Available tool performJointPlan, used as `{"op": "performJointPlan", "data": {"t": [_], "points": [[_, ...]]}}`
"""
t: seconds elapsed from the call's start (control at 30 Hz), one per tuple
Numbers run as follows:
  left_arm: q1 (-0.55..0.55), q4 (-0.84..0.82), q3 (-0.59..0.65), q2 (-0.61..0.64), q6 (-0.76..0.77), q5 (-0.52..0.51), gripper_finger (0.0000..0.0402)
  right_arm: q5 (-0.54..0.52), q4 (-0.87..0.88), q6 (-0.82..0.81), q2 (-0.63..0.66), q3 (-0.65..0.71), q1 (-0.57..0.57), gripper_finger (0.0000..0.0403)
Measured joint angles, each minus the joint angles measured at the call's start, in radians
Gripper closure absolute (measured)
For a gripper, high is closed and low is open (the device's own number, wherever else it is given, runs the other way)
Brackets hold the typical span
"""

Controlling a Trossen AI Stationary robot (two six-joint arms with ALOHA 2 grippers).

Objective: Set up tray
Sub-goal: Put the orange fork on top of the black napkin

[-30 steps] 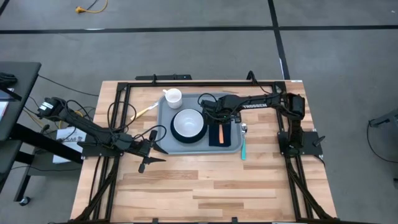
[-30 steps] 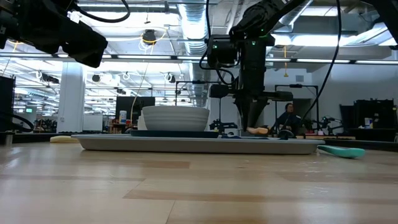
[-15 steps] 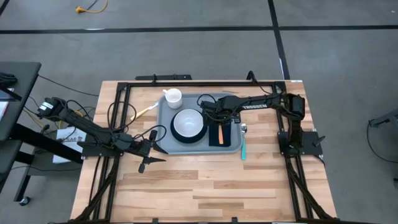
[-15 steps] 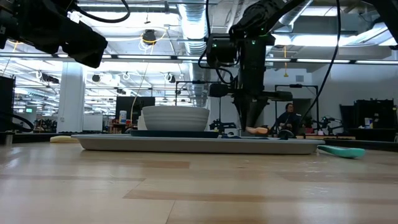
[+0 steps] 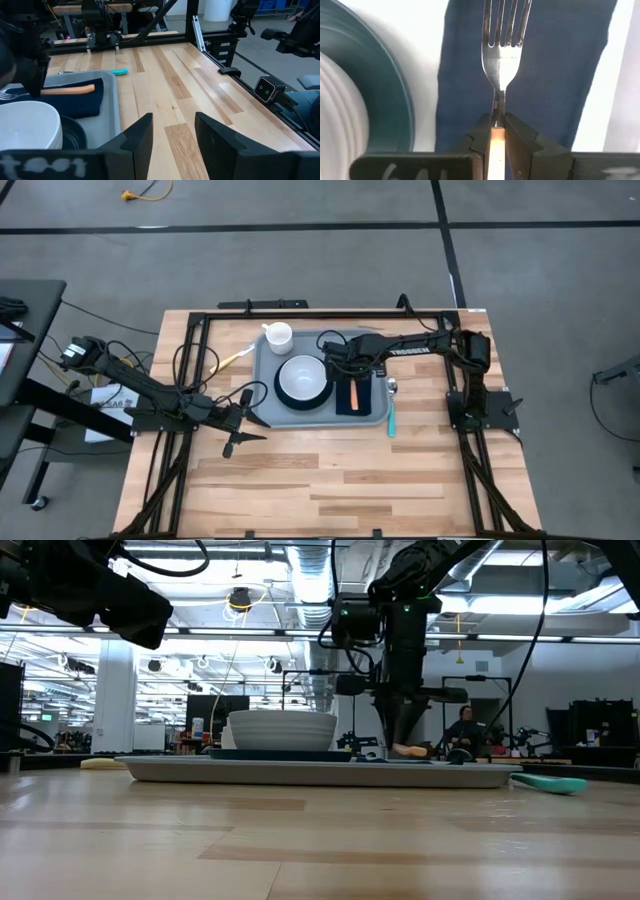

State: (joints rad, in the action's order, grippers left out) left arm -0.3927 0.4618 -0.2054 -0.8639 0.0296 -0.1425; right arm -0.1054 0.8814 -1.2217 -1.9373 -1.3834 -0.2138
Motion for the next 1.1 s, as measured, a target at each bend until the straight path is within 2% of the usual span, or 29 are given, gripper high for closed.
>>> {"op": "performJointPlan", "data": {"t": [0.3,0.73,1.0,1.1], "points": [[0.0,-0.007,0.0,0.0,0.006,0.0,0.0267,0.003,-0.023,0.0,0.0,0.0,0.011,0.0365],[0.0,-0.186,0.0,0.0,-0.006,0.0,0.0267,0.003,-0.029,0.002,0.0,0.0,0.011,0.0365],[0.0,-0.077,0.0,0.003,-0.054,-0.002,0.0267,0.004,-0.031,0.0,0.0,0.0,0.011,0.0365],[0.0,-0.043,0.0,0.04,-0.069,-0.002,0.0267,0.004,-0.031,0.0,0.0,0.0,0.011,0.0365]]}}
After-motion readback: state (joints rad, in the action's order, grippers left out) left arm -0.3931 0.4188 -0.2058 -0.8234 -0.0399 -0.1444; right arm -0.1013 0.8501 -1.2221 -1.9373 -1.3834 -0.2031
